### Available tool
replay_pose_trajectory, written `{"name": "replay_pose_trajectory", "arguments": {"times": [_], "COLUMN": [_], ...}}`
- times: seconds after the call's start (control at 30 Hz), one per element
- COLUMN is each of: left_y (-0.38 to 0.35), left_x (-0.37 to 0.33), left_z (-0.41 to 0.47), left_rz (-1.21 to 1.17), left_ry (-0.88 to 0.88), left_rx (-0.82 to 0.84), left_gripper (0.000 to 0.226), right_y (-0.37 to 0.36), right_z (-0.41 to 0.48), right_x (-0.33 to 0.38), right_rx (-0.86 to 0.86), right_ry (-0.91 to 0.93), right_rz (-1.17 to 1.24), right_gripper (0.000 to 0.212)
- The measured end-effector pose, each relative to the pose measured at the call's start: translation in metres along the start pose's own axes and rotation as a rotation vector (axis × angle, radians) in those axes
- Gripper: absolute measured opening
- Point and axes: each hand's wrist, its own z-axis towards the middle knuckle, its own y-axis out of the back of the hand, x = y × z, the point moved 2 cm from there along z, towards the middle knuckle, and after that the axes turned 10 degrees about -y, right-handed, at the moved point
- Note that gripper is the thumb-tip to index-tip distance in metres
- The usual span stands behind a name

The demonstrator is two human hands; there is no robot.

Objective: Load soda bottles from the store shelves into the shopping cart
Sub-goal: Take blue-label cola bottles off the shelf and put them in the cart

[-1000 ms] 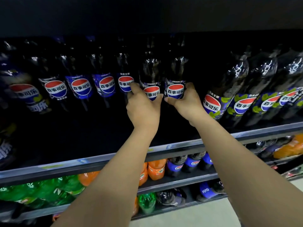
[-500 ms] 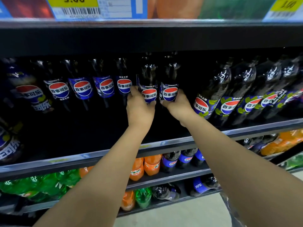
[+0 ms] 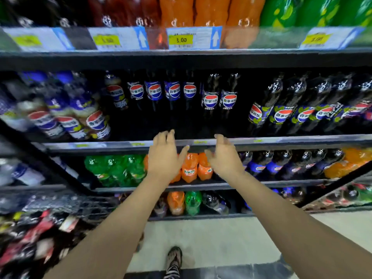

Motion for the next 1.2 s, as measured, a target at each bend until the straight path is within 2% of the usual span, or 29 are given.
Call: {"name": "replay_pose_trajectory", "arguments": {"times": [0.07, 0.2, 0.37, 0.47, 0.8, 1.0, 1.2], "left_y": [0.01, 0.016, 0.021, 0.027, 0.05, 0.063, 0.052], "left_x": [0.019, 0.065, 0.108, 0.131, 0.191, 0.254, 0.343], "left_z": [-0.045, -0.14, -0.247, -0.297, -0.398, -0.422, -0.432], "left_rz": [0.101, 0.156, 0.158, 0.21, 0.182, 0.166, 0.075], "left_ry": [-0.005, 0.104, 0.367, 0.528, 0.85, 0.912, 0.908], "left_rx": [0.024, 0.153, 0.343, 0.397, 0.436, 0.519, 0.677], "left_gripper": [0.068, 0.07, 0.082, 0.081, 0.079, 0.071, 0.078], "right_y": [-0.017, -0.07, -0.133, -0.161, -0.243, -0.294, -0.35], "right_z": [-0.031, -0.093, -0.156, -0.186, -0.268, -0.287, -0.296], "right_x": [0.009, 0.029, 0.06, 0.084, 0.149, 0.182, 0.207], "right_rx": [0.012, 0.143, 0.316, 0.393, 0.641, 0.728, 0.777], "right_ry": [0.058, 0.078, 0.141, 0.218, 0.406, 0.329, 0.054], "right_rz": [-0.1, -0.207, -0.235, -0.259, -0.297, -0.331, -0.299], "right_gripper": [0.05, 0.054, 0.052, 0.049, 0.054, 0.06, 0.058]}}
